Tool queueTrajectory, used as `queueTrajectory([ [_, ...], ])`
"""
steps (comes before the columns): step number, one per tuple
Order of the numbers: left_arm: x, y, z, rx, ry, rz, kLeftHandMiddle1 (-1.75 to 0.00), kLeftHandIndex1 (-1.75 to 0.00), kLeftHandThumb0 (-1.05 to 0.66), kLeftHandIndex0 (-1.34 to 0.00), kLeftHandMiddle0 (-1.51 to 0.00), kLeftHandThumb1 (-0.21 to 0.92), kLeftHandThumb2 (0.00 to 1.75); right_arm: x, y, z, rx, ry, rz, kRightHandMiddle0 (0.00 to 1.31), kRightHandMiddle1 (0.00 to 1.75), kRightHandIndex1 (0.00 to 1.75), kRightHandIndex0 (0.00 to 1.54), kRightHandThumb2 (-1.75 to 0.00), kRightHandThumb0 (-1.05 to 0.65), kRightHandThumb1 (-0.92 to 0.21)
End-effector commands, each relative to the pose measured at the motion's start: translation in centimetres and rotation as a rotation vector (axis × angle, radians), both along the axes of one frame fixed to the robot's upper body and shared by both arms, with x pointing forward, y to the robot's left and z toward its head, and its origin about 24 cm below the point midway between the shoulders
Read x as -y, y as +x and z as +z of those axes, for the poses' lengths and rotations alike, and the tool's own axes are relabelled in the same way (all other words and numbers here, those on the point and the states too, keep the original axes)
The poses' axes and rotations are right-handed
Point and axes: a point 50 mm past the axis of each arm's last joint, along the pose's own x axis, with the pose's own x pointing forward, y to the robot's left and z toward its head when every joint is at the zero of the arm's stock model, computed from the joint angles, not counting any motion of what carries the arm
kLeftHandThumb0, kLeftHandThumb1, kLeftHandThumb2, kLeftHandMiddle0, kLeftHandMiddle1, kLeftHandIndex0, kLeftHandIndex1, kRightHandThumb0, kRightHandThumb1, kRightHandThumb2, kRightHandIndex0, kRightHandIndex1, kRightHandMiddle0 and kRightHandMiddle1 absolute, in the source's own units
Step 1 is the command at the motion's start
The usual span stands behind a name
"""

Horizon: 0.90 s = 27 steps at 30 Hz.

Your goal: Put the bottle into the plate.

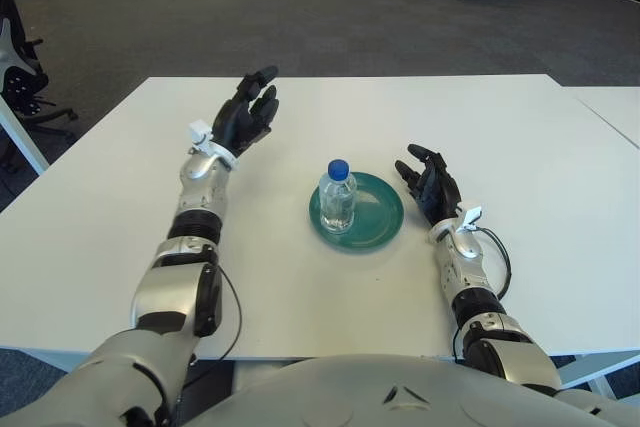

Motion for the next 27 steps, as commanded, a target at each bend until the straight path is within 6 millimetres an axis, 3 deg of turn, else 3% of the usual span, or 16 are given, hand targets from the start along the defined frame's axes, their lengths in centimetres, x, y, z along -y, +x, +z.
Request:
queueTrajectory([
  [1,0.6,-0.4,-1.5,-0.07,-0.094,0.031,-0.06,-0.81,-0.55,-0.01,-0.47,0.92,0.8,0.7,-2.3,-2.8,-0.143,0.01,-0.025,0.02,0.89,0.02,0.54,-1.01,-0.87,-0.92],
  [5,1.0,-1.0,-3.7,-0.2,-0.236,0.087,-0.07,-0.84,-0.6,-0.03,-0.51,0.92,0.86,0.7,-2.3,-2.7,-0.144,0.013,-0.044,0.02,0.89,0.01,0.54,-1.02,-0.87,-0.92],
  [9,1.2,-1.8,-4.9,-0.25,-0.255,0.109,-0.06,-0.85,-0.67,-0.01,-0.51,0.92,0.91,0.8,-2.3,-2.7,-0.145,0.021,-0.064,0.02,0.88,0.01,0.53,-1.02,-0.86,-0.92],
  [22,1.5,-3.0,-6.1,-0.272,-0.08,0.137,0.0,-0.52,-0.82,0.0,-0.28,0.92,0.97,1.0,-2.1,-2.5,-0.143,0.022,-0.117,0.0,0.86,0.0,0.46,-1.02,-0.85,-0.92],
  [27,1.4,-3.3,-6.4,-0.27,-0.018,0.119,0.0,-0.46,-0.84,0.0,-0.24,0.92,0.98,1.1,-2.1,-2.5,-0.146,0.019,-0.134,0.0,0.84,0.0,0.44,-1.02,-0.85,-0.92],
])
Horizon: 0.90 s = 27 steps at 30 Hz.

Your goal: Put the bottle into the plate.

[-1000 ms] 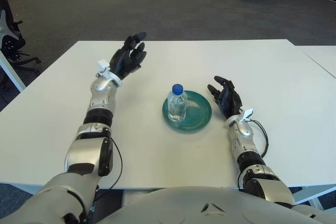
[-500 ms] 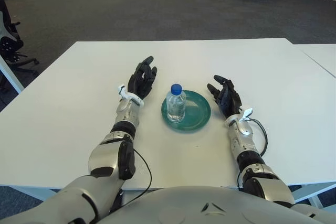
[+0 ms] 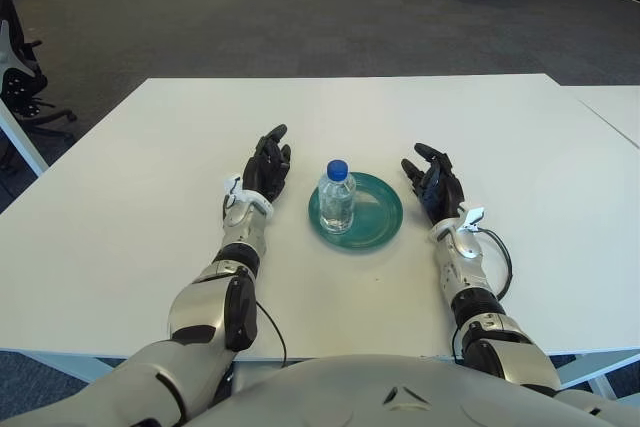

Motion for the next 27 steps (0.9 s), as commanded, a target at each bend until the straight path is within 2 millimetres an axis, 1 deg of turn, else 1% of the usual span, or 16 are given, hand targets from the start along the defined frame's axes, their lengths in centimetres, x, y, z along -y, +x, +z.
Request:
queueTrajectory([
  [1,-0.7,-0.3,-0.3,-0.001,0.06,-0.007,0.0,-0.46,-0.85,0.0,-0.23,0.92,0.99,0.8,-2.1,-2.5,-0.135,0.019,-0.051,0.0,0.83,0.0,0.43,-1.02,-0.85,-0.92],
  [8,-0.8,-0.8,-0.3,0.031,0.111,-0.034,-0.01,-0.54,-0.85,0.0,-0.23,0.92,0.98,1.0,-1.9,-2.4,-0.132,0.02,-0.074,0.0,0.83,0.0,0.43,-1.02,-0.85,-0.92],
  [17,-1.3,-1.6,-0.2,0.098,0.215,-0.037,-0.02,-0.7,-0.85,0.0,-0.29,0.92,0.98,1.2,-1.7,-2.1,-0.113,0.014,-0.092,0.0,0.82,0.0,0.4,-0.99,-0.86,-0.92],
  [20,-1.6,-2.0,-0.3,0.115,0.263,-0.028,-0.03,-0.76,-0.85,0.0,-0.32,0.92,0.98,1.3,-1.6,-2.1,-0.114,0.008,-0.097,0.0,0.8,0.0,0.36,-0.98,-0.87,-0.92],
  [27,-1.9,-2.9,-0.8,0.134,0.313,-0.017,-0.03,-0.79,-0.85,0.0,-0.34,0.92,0.95,1.5,-1.3,-1.9,-0.125,-0.013,-0.119,0.0,0.75,0.0,0.3,-0.97,-0.88,-0.92],
])
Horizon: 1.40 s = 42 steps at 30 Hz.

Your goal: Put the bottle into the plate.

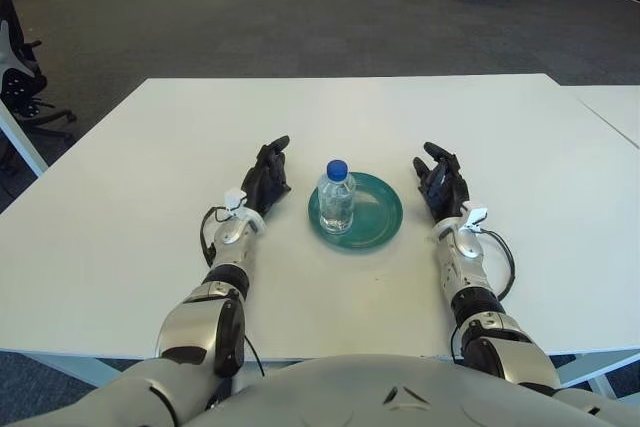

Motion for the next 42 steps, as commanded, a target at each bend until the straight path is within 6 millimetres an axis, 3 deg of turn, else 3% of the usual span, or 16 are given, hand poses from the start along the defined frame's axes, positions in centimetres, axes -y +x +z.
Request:
queueTrajectory([
  [1,-0.5,-0.5,-0.2,0.016,0.037,0.015,-0.03,-0.78,-0.85,0.0,-0.34,0.92,0.95,0.9,-1.6,-2.1,-0.124,-0.001,-0.039,0.0,0.74,0.0,0.29,-0.97,-0.88,-0.92],
  [11,-0.9,-1.6,-0.5,0.041,0.057,0.047,-0.02,-0.72,-0.85,0.0,-0.34,0.92,0.89,1.1,-1.3,-1.9,-0.122,-0.005,-0.045,0.0,0.69,0.01,0.28,-0.97,-0.87,-0.92],
  [19,-2.2,-2.7,-1.8,-0.023,-0.083,0.084,-0.01,-0.71,-0.77,0.0,-0.34,0.92,0.78,1.4,-1.2,-1.9,-0.133,-0.01,-0.031,0.0,0.73,0.02,0.32,-0.97,-0.87,-0.92],
  [28,-2.3,-2.9,-2.1,-0.038,-0.124,0.12,-0.02,-0.71,-0.68,0.0,-0.36,0.92,0.7,1.7,-1.1,-2.0,-0.144,-0.018,-0.014,0.0,0.72,0.01,0.32,-0.95,-0.86,-0.92],
  [42,-2.4,-2.6,-2.3,-0.085,-0.079,0.111,-0.03,-0.75,-0.69,0.0,-0.42,0.92,0.69,1.7,-1.2,-2.1,-0.144,-0.022,0.008,0.0,0.64,0.0,0.29,-0.92,-0.85,-0.92],
])
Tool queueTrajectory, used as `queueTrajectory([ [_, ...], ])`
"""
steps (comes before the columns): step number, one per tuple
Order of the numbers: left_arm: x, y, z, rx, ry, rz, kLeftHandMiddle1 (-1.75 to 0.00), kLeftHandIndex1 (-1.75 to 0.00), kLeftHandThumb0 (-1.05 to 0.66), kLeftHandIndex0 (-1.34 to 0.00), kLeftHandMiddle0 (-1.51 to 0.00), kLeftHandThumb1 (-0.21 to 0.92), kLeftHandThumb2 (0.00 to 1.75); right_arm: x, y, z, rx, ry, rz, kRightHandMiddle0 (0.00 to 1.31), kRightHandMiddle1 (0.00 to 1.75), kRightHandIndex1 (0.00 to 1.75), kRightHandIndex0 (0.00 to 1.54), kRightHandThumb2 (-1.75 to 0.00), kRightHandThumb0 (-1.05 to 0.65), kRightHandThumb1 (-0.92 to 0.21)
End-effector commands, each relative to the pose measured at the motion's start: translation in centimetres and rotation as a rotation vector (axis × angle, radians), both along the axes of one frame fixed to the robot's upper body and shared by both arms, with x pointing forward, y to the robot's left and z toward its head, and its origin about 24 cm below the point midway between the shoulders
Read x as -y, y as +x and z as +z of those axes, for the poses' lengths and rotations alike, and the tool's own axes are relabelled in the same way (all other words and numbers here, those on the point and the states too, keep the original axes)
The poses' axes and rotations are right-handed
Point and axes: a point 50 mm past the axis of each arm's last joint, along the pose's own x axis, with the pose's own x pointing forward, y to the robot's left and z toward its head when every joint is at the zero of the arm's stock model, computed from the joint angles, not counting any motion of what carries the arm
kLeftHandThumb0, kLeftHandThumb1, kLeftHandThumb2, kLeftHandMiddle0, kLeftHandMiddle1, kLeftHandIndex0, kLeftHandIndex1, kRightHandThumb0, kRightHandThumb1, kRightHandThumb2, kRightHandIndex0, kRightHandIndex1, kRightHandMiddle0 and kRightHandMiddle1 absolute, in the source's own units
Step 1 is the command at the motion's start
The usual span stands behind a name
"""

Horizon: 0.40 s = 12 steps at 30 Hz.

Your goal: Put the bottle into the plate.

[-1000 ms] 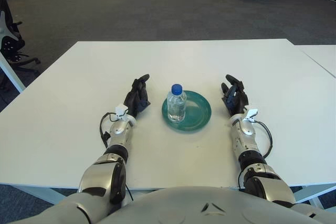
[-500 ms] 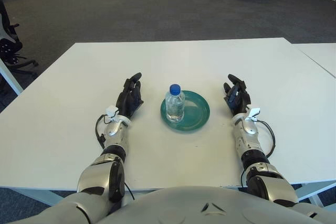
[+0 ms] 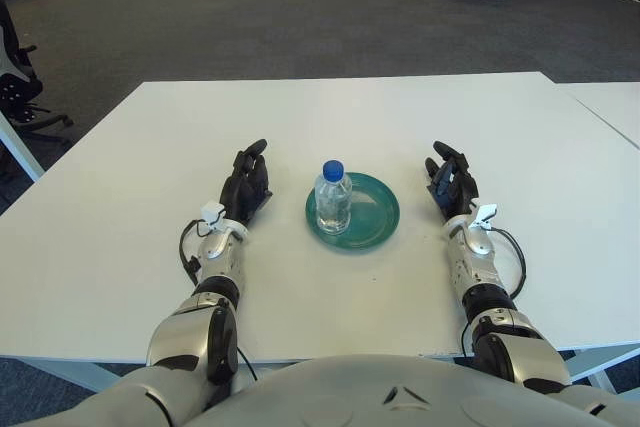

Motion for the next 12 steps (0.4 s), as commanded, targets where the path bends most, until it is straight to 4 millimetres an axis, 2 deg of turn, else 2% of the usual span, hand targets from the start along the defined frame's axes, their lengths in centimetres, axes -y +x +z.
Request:
queueTrajectory([
  [1,-0.08,-1.33,-1.65,-0.093,-0.011,0.003,-0.03,-0.75,-0.69,0.0,-0.42,0.92,0.69,0.18,-1.6,-2.24,-0.123,0.02,-0.015,0.0,0.63,0.0,0.29,-0.91,-0.84,-0.92],
  [12,-0.13,-0.39,-1.32,-0.12,0.019,0.003,-0.03,-0.75,-0.72,0.0,-0.42,0.92,0.72,0.32,-2.05,-2.8,-0.15,0.008,-0.033,0.0,0.64,0.01,0.32,-0.9,-0.84,-0.92],
])
